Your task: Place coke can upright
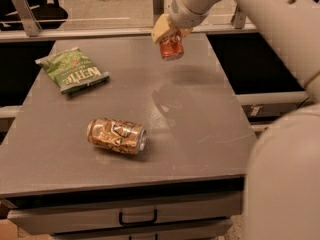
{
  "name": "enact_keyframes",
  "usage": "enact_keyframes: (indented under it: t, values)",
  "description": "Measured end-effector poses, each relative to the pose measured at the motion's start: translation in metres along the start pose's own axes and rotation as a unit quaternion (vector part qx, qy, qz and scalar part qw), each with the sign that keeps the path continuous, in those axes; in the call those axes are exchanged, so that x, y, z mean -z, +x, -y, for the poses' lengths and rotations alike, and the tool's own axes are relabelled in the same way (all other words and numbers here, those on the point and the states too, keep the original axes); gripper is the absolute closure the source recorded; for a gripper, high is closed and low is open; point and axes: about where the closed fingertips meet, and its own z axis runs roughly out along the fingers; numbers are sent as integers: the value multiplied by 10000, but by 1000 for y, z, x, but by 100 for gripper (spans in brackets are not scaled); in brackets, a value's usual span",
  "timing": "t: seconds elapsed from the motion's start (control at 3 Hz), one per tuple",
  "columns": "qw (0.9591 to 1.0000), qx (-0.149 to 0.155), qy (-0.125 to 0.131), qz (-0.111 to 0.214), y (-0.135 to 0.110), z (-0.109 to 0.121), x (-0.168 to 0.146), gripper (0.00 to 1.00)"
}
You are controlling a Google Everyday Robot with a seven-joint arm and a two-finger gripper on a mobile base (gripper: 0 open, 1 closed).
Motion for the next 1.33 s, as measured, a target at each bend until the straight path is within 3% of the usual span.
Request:
enact_keyframes:
  t: [0.33, 0.67, 1.33]
  values:
    - [9933, 274, -807, 785, 6, -16, 20, 100]
    - [9842, 384, -1103, 1327, 1, -19, 44, 100]
    - [9836, 479, -1136, 1318, 0, -19, 38, 100]
